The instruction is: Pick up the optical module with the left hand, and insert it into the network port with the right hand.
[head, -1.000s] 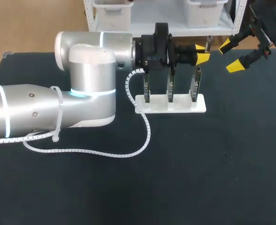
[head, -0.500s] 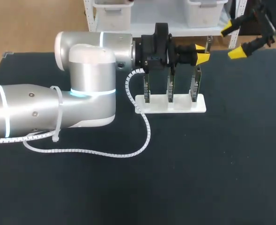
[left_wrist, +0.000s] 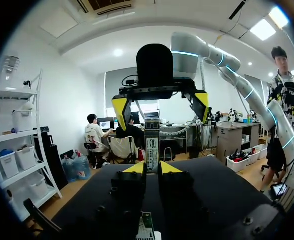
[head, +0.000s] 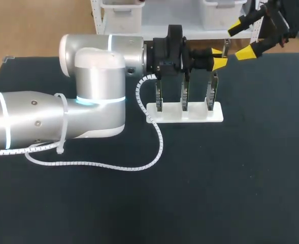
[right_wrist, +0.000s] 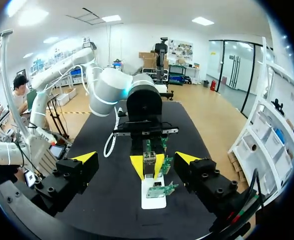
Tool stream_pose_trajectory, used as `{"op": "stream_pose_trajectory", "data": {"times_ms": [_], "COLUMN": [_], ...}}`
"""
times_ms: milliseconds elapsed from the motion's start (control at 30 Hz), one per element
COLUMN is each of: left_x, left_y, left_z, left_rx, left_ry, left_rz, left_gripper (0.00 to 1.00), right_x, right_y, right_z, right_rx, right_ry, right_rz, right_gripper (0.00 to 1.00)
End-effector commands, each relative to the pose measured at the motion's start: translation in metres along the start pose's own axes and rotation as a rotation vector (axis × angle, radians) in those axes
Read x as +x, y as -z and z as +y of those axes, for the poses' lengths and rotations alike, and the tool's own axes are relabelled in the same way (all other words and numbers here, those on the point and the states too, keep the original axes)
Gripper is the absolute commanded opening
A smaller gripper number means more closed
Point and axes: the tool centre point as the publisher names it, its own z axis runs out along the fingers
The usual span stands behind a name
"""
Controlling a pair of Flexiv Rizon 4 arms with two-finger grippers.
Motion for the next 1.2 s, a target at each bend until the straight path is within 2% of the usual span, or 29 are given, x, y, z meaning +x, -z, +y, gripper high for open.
{"op": "stream_pose_trajectory", "data": {"times_ms": [33,300,567,800,1000,1200], "left_x": [0.001,0.001,0.001,0.001,0.001,0.001], "left_y": [0.000,0.000,0.000,0.000,0.000,0.000], "left_z": [-0.002,-0.002,-0.002,-0.002,-0.002,-0.002], "left_rx": [-0.008,-0.008,-0.008,-0.008,-0.008,-0.008], "left_ry": [-0.002,-0.002,-0.002,-0.002,-0.002,-0.002], "left_rz": [-0.003,-0.003,-0.003,-0.003,-0.003,-0.003], "left_gripper": [0.00,0.00,0.00,0.00,0.00,0.00], "right_x": [-0.003,-0.007,-0.002,0.004,0.012,0.011], "right_y": [-0.002,-0.010,-0.022,-0.022,-0.021,-0.023], "right_z": [0.005,-0.006,-0.020,-0.031,-0.033,-0.034], "right_rx": [0.016,0.008,-0.024,-0.011,-0.015,-0.019], "right_ry": [0.011,0.075,0.113,0.104,0.083,0.076], "right_rz": [-0.019,-0.040,-0.027,-0.018,-0.015,-0.029], "right_gripper": [1.00,1.00,1.00,1.00,1.00,1.00]}}
